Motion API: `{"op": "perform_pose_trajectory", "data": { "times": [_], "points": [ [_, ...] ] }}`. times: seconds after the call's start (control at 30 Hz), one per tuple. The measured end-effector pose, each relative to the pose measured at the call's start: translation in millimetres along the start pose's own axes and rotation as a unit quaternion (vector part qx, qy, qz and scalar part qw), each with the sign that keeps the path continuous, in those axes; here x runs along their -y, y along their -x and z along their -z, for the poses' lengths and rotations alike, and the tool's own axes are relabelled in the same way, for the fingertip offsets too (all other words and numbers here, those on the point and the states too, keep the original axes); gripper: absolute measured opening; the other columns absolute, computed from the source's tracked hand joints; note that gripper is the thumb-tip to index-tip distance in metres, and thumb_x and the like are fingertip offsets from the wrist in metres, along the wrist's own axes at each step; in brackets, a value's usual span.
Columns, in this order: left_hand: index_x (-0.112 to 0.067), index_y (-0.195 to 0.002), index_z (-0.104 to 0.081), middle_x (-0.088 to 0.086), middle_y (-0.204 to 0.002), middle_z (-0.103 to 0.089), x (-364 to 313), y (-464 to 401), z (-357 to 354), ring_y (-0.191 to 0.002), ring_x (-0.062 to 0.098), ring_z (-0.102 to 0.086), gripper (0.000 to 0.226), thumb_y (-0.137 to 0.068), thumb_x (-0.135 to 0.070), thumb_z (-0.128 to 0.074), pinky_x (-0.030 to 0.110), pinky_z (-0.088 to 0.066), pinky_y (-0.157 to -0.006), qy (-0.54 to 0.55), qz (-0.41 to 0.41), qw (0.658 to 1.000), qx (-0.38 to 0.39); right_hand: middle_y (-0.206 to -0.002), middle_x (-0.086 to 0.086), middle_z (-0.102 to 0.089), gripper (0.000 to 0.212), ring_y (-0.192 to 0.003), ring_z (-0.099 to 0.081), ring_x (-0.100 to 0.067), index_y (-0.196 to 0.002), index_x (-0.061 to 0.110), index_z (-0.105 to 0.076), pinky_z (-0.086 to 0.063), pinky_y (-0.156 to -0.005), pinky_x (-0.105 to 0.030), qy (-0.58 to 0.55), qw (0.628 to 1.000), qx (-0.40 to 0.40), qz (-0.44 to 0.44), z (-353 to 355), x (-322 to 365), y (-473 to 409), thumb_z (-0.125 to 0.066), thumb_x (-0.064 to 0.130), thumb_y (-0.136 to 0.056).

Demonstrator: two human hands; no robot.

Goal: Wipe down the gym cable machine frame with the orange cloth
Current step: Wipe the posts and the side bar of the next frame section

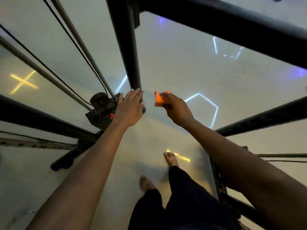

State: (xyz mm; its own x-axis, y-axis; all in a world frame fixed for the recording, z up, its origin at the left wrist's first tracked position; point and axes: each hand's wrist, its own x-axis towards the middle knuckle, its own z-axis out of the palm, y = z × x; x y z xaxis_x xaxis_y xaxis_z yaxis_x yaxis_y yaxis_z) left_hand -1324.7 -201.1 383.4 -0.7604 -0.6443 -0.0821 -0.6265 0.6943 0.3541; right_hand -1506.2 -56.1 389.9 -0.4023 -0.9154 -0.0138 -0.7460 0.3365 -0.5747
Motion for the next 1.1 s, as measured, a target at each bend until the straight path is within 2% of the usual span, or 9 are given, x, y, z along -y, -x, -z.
{"op": "perform_pose_trajectory", "data": {
  "times": [0.17, 0.3, 0.37, 0.47, 0.57, 0.63, 0.77, 1.0, 1.1],
  "points": [
    [-0.023, -0.167, -0.031, 0.0, -0.174, -0.03, -32.6, 0.8, 71.6, -0.163, 0.019, -0.019, 0.055, -0.115, -0.037, -0.04, 0.055, -0.008, -0.134, 0.001, -0.046, 0.998, -0.053, -0.145, -0.013, -0.068, 0.044, -0.122, -0.069, -0.042, -0.145, 0.015, -0.064, -0.057, -0.097, -0.049, 0.023, 0.997, -0.066, 0.037, 62.2, 42.3, 4.7, -0.072, 0.015, -0.102],
    [-0.023, -0.165, -0.034, -0.002, -0.173, -0.033, -43.5, -19.4, 117.3, -0.163, 0.019, -0.02, 0.053, -0.114, -0.037, -0.04, 0.057, -0.009, -0.133, -0.022, -0.085, 0.991, -0.099, -0.139, -0.009, -0.071, 0.039, -0.116, -0.07, -0.035, -0.142, 0.019, -0.066, -0.057, -0.093, -0.042, 0.046, 0.99, -0.115, 0.067, 113.3, 72.2, -7.1, -0.07, 0.015, -0.104],
    [-0.023, -0.165, -0.035, -0.001, -0.173, -0.032, -48.1, -34.0, 139.5, -0.163, 0.019, -0.019, 0.053, -0.114, -0.038, -0.041, 0.057, -0.008, -0.132, -0.024, -0.1, 0.987, -0.122, -0.14, -0.01, -0.07, 0.04, -0.118, -0.069, -0.034, -0.144, 0.017, -0.065, -0.058, -0.096, -0.042, 0.045, 0.985, -0.144, 0.084, 136.1, 82.8, -16.8, -0.069, 0.014, -0.104],
    [-0.021, -0.164, -0.037, -0.001, -0.173, -0.032, -52.8, -63.1, 174.3, -0.164, 0.02, -0.018, 0.054, -0.113, -0.038, -0.042, 0.056, -0.006, -0.133, -0.028, -0.118, 0.98, -0.158, -0.143, -0.003, -0.068, 0.041, -0.124, -0.068, -0.029, -0.146, 0.025, -0.064, -0.059, -0.102, -0.048, 0.052, 0.979, -0.17, 0.104, 165.8, 88.6, -47.3, -0.067, 0.02, -0.105],
    [-0.019, -0.163, -0.041, 0.001, -0.173, -0.034, -53.7, -96.9, 207.2, -0.163, 0.021, -0.02, 0.054, -0.112, -0.036, -0.046, 0.056, -0.006, -0.133, -0.036, -0.131, 0.968, -0.209, -0.154, -0.003, -0.062, 0.045, -0.143, -0.058, -0.028, -0.15, 0.027, -0.064, -0.053, -0.113, -0.046, 0.045, 0.97, -0.207, 0.122, 195.0, 96.5, -81.7, -0.068, 0.022, -0.105],
    [-0.018, -0.162, -0.043, 0.001, -0.172, -0.036, -53.9, -118.0, 225.4, -0.163, 0.022, -0.021, 0.054, -0.111, -0.036, -0.048, 0.057, -0.008, -0.132, -0.046, -0.136, 0.959, -0.243, -0.155, -0.004, -0.062, 0.048, -0.143, -0.057, -0.03, -0.15, 0.022, -0.064, -0.053, -0.11, -0.045, 0.05, 0.961, -0.231, 0.141, 214.9, 102.6, -103.4, -0.069, 0.015, -0.103],
    [-0.017, -0.16, -0.046, 0.002, -0.173, -0.031, -52.5, -154.4, 247.8, -0.165, 0.023, -0.013, 0.053, -0.111, -0.037, -0.047, 0.057, -0.005, -0.133, -0.091, -0.137, 0.947, -0.277, -0.162, -0.004, -0.055, 0.053, -0.149, -0.052, -0.033, -0.155, 0.022, -0.06, -0.055, -0.109, -0.052, 0.063, 0.962, -0.226, 0.138, 239.0, 99.7, -153.8, -0.07, 0.017, -0.103],
    [-0.02, -0.161, -0.045, 0.01, -0.18, 0.002, -36.4, -206.1, 243.7, -0.166, 0.031, 0.009, 0.059, -0.106, -0.042, -0.054, 0.063, -0.005, -0.131, -0.2, -0.121, 0.923, -0.305, -0.169, -0.003, -0.046, 0.058, -0.155, -0.044, -0.031, -0.157, 0.022, -0.057, -0.051, -0.112, -0.052, 0.098, 0.968, -0.175, 0.149, 247.0, 96.5, -238.8, -0.075, 0.029, -0.102],
    [-0.02, -0.165, -0.039, 0.014, -0.179, 0.011, -27.1, -223.2, 233.5, -0.165, 0.033, 0.014, 0.068, -0.104, -0.045, -0.057, 0.063, -0.002, -0.131, -0.228, -0.116, 0.917, -0.307, -0.171, -0.003, -0.042, 0.058, -0.157, -0.041, -0.033, -0.158, 0.023, -0.054, -0.056, -0.105, -0.057, 0.139, 0.969, -0.15, 0.137, 232.8, 91.4, -267.8, -0.072, 0.026, -0.103]
  ]
}}
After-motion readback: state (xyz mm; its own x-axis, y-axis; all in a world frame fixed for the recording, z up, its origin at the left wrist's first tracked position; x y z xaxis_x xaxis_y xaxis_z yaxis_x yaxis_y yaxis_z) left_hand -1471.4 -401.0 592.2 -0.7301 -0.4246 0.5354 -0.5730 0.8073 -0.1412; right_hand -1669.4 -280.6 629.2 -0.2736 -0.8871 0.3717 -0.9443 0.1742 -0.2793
